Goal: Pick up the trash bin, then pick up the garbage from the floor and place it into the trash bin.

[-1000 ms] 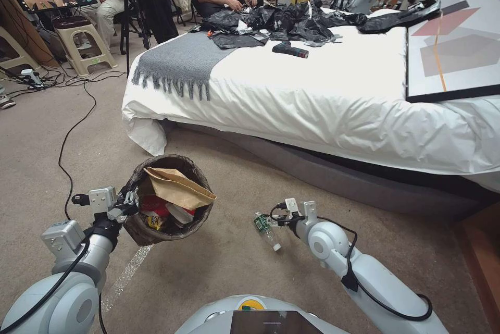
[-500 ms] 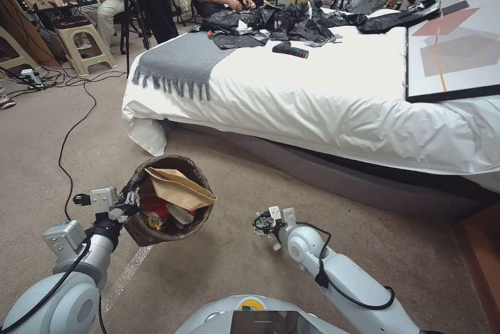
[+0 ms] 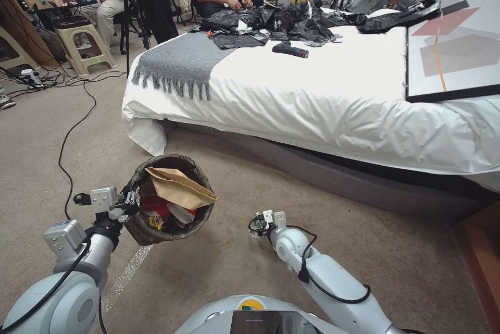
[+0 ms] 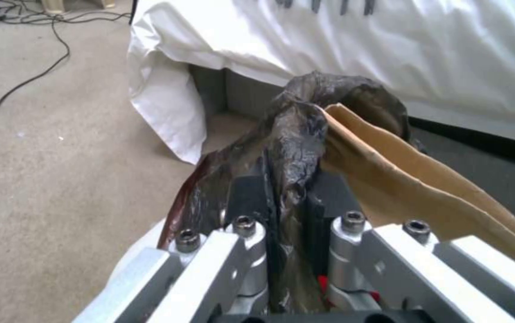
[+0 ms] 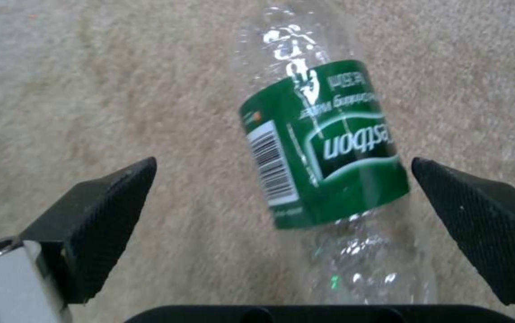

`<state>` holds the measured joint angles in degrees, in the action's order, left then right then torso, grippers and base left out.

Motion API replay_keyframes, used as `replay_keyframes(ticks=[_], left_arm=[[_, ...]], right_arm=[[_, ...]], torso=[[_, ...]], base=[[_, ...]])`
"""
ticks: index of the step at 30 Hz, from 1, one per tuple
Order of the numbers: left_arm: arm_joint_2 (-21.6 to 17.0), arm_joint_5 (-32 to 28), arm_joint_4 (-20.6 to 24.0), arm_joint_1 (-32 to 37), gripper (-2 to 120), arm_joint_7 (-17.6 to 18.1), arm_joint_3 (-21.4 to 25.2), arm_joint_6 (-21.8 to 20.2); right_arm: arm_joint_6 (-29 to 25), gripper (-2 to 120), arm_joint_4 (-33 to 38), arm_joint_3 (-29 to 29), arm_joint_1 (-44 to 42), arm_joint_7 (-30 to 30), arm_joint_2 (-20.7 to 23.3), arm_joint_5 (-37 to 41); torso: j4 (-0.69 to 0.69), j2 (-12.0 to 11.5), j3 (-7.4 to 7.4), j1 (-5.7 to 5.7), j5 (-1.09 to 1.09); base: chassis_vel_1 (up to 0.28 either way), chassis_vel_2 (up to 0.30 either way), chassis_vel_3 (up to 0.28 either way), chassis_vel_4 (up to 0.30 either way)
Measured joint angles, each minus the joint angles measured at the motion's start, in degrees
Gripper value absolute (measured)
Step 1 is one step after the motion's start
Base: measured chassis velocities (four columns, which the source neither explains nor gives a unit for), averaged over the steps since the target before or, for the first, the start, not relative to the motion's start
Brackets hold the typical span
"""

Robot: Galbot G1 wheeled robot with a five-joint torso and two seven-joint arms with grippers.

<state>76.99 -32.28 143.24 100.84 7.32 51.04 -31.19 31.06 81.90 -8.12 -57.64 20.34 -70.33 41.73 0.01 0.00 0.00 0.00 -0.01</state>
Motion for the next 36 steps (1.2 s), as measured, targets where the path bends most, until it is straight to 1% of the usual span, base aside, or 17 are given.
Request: replay_keyframes(ticks=[11,28,31,33,34,36], left_arm=[[0.21,0.11,0.0,-0.05,8,0.06,-0.23,-0.09],[0.17,0.28,0.0,0.2,8,0.08,-0.26,-0.06],[0.22,0.3,0.0,0.23,8,0.08,-0.26,-0.05],[0.28,0.32,0.0,0.23,8,0.08,-0.35,-0.05],[0.28,0.32,0.0,0.23,8,0.08,-0.35,-0.05],[0.29,0.32,0.0,0.2,8,0.07,-0.41,-0.05]], right_arm=[[-0.64,100,-1.92,0.21,0.51,-0.98,-0.85,-1.69],[-1.72,100,-4.81,2.92,0.1,-3.01,-1.7,-4.65],[-1.8,97,-5.07,3.12,0.09,-3.37,-1.72,-4.8],[-1.82,86,-5.18,3.2,0.06,-3.57,-1.84,-4.98],[-1.82,86,-5.18,3.2,0.06,-3.57,-1.84,-4.98],[-1.83,78,-5.31,3.2,0.0,-3.6,-2.02,-5.23]], torso=[[-0.01,0.0,0.0,0.0,0.0],[-0.01,0.0,0.0,0.0,0.01],[-0.01,0.0,0.0,0.0,0.01],[-0.01,0.0,0.0,0.0,0.01],[-0.01,0.0,0.0,0.0,0.01],[-0.01,0.0,0.0,0.0,0.01]], base=[[0.0,0.0,0.0,0.0],[0.0,0.0,0.0,0.0],[0.0,0.0,0.0,0.0],[0.0,0.0,0.0,0.0],[0.0,0.0,0.0,0.0],[0.0,0.0,0.0,0.0]])
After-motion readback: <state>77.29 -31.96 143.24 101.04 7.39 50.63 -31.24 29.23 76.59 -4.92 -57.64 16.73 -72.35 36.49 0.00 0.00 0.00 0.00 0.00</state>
